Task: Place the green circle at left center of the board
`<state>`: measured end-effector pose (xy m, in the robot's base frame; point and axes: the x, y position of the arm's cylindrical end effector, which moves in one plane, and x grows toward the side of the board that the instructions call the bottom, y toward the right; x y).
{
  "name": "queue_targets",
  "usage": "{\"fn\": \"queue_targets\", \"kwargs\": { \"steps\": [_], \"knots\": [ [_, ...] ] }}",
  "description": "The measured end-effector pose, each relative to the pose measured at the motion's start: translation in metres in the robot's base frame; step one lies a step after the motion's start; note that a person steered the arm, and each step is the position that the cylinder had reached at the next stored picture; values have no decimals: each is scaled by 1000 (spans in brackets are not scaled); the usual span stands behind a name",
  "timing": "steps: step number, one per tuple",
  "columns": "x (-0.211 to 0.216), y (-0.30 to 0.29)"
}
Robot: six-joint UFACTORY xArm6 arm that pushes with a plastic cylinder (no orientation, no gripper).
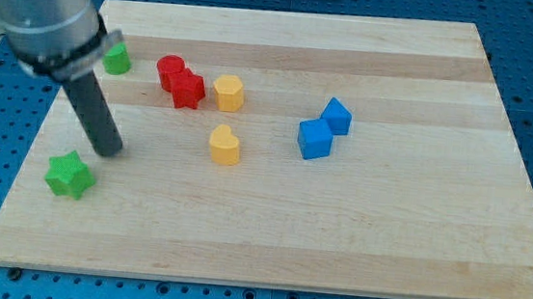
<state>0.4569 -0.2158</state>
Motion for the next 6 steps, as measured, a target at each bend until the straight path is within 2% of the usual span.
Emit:
{"fn": "queue_targets", "kwargs": {
  "steps": [1, 2, 3, 4, 6],
  "knots": [
    [-46, -36],
    [-85, 11],
    [-130, 21],
    [-158, 8],
    [-151, -53]
  ]
}}
